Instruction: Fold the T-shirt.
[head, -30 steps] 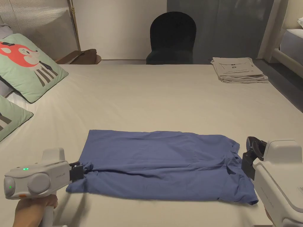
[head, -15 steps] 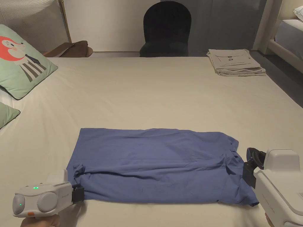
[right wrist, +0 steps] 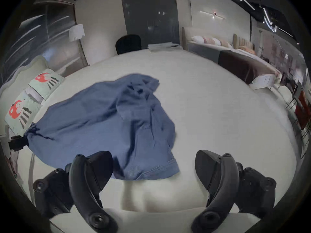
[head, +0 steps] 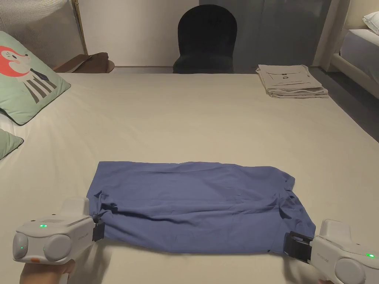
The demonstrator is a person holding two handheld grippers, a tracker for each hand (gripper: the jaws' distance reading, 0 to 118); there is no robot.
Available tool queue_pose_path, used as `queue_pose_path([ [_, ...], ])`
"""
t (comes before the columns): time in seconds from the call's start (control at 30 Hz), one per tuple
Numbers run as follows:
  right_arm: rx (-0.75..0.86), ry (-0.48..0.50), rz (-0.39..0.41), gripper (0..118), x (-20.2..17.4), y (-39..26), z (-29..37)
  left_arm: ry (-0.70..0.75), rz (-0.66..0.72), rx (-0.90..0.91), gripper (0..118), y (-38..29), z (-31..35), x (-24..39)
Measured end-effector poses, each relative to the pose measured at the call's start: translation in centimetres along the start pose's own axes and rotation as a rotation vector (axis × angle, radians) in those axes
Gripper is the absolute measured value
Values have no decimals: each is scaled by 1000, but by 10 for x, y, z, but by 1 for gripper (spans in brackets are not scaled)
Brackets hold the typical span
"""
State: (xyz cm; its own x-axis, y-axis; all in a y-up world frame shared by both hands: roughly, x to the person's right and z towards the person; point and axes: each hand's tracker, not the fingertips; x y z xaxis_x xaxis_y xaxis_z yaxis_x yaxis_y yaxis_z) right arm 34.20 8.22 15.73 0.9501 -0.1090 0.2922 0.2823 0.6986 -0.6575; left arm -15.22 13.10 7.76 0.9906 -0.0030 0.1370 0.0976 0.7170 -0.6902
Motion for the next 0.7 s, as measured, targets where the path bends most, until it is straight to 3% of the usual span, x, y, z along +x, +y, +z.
queue_pose_path([
  [0.07, -15, 28, 27, 97, -3, -1, -8, -3, 1, -2, 6, 0, -4, -3],
  [0.1, -19, 45, 39, 87, -5, -2, -11, -1, 3, -2, 6, -1, -4, -4],
  [0.13, -30, 43, 59, 66, -8, -2, -11, -1, 8, -1, 6, -2, -3, -6],
  [0.17, -41, 40, 72, 29, -11, -3, -11, -4, 18, -1, 6, -4, -9, -10],
  [0.2, -39, 39, 76, 17, -13, -5, -8, -5, 27, -1, 6, -6, -9, -12],
  [0.27, -1, 80, 69, 15, -15, -8, 0, 2, 37, 4, 6, -10, -6, -15],
  [0.7, 81, 83, 68, 14, 9, -45, 101, -35, 208, -12, 6, -87, 60, -30],
])
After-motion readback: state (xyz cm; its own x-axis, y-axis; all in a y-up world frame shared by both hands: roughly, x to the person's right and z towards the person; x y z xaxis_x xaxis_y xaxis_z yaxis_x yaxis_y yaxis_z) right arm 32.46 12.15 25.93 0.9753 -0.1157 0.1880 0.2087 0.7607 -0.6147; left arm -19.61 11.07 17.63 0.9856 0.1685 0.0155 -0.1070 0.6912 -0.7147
